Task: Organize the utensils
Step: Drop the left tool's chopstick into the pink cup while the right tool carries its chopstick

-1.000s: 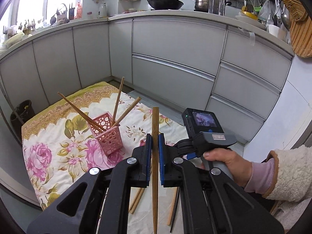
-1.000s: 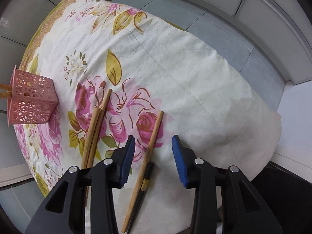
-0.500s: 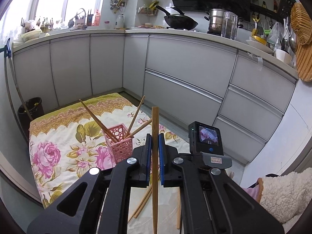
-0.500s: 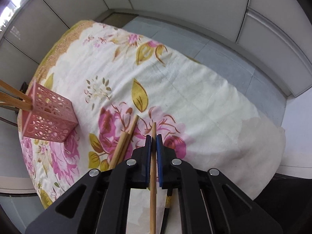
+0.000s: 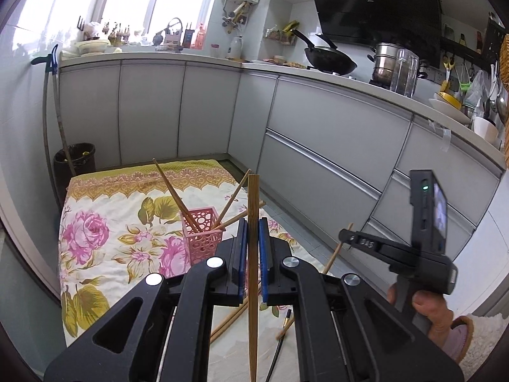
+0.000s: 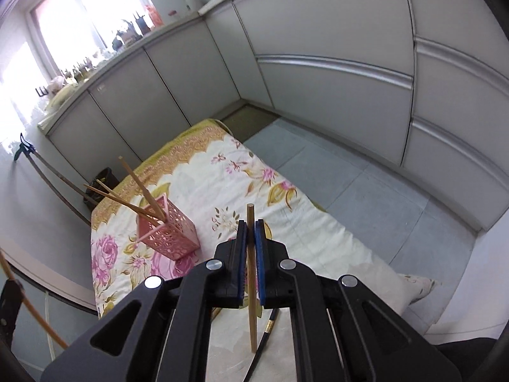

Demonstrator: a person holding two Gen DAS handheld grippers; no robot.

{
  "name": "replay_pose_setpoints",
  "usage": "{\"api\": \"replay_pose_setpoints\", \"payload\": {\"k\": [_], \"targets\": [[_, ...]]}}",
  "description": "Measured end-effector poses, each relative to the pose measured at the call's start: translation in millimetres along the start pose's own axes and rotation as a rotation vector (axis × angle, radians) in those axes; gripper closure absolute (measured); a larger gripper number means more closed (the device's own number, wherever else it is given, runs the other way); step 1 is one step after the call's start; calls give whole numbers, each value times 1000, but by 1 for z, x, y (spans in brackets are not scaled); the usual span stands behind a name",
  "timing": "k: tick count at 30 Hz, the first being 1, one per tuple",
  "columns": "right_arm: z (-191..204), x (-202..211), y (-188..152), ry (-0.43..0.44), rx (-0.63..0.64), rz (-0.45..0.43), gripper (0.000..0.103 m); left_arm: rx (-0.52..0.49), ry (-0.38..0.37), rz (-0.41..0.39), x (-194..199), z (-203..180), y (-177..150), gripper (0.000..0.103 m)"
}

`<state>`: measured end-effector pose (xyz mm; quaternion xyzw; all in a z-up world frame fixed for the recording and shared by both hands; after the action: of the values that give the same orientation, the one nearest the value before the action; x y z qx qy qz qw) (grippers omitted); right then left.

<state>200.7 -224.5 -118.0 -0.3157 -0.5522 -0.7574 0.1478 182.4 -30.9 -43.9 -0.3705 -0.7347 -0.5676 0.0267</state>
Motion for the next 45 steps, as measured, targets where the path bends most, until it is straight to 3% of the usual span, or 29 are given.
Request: {"api": "replay_pose_setpoints", "payload": {"k": [4, 15, 22, 28, 33, 38, 45], "targets": [[7, 38, 20, 31, 59, -81, 97, -2, 52, -38, 9, -6, 2, 97], [11, 120, 87, 101, 108, -206, 97, 9, 91, -77, 26, -18, 25, 97], [9, 141, 126, 147, 89, -230, 97, 9, 123, -139, 28, -24, 49, 97], [16, 147, 150, 163, 95, -264, 97, 22, 138, -219, 19, -23, 94, 97], [21, 138, 163, 180, 99, -276, 97, 46, 146, -309, -7, -15, 127, 97], [21, 122, 177, 189, 102, -288, 97, 47, 200, -404, -54, 4, 142, 97], [27, 88, 200, 190, 103, -284, 97, 96, 245, -392, -130, 46, 131, 97]]}}
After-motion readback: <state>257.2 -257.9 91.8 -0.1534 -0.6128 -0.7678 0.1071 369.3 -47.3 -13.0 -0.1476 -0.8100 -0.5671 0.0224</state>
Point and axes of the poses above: each gripper's, at about its wrist camera, not at the fingertips, and x roughly against the way its jaws point, z to its left, y to its top, the point moved 6 cm from there along -x, roughly the way its jaws point, and after that the axes turned 13 degrees about x, right-handed, at the moved point
